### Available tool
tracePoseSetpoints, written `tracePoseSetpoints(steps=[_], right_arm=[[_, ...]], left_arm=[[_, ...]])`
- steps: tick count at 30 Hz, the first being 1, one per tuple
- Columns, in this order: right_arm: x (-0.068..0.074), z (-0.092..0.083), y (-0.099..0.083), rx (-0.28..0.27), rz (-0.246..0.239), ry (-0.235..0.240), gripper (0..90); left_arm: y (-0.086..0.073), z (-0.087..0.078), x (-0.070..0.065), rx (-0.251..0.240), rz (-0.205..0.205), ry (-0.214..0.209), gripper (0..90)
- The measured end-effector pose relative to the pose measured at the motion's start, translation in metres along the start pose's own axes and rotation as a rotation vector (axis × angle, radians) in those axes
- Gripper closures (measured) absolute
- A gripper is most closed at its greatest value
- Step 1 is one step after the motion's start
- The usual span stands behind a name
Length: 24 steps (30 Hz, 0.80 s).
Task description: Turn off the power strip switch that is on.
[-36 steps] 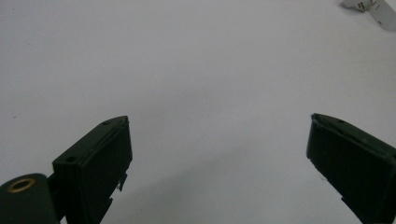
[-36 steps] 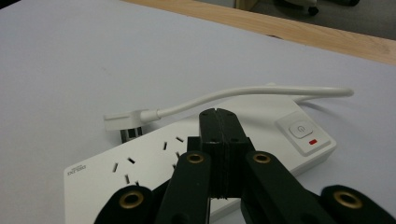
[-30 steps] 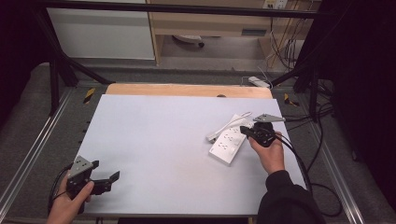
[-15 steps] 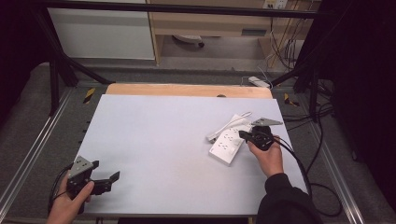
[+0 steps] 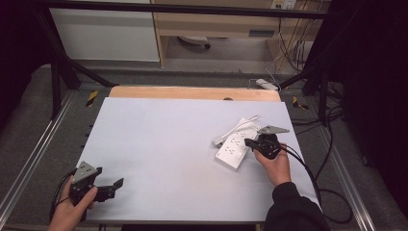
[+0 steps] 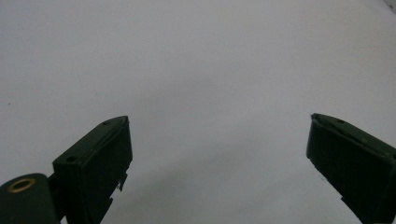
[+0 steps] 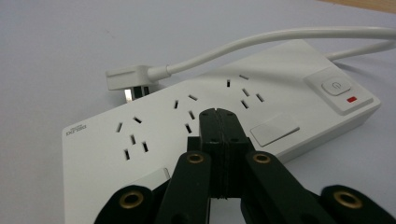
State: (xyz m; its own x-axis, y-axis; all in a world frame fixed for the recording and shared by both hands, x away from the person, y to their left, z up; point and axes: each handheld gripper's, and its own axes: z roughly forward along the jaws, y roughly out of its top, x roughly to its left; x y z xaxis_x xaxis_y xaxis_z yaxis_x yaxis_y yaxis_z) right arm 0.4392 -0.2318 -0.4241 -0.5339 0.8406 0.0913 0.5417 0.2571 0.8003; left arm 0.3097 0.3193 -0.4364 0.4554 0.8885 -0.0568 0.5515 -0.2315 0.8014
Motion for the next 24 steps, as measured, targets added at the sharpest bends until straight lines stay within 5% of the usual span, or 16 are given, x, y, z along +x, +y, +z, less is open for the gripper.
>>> tracePoseSetpoints(steps=[24], right_arm=[[0.004, 0.005, -0.011, 0.013, -0.008, 0.014, 90.0]], left_arm=[[-0.002, 0.003, -0.001, 0.04, 0.014, -0.003, 7.2]])
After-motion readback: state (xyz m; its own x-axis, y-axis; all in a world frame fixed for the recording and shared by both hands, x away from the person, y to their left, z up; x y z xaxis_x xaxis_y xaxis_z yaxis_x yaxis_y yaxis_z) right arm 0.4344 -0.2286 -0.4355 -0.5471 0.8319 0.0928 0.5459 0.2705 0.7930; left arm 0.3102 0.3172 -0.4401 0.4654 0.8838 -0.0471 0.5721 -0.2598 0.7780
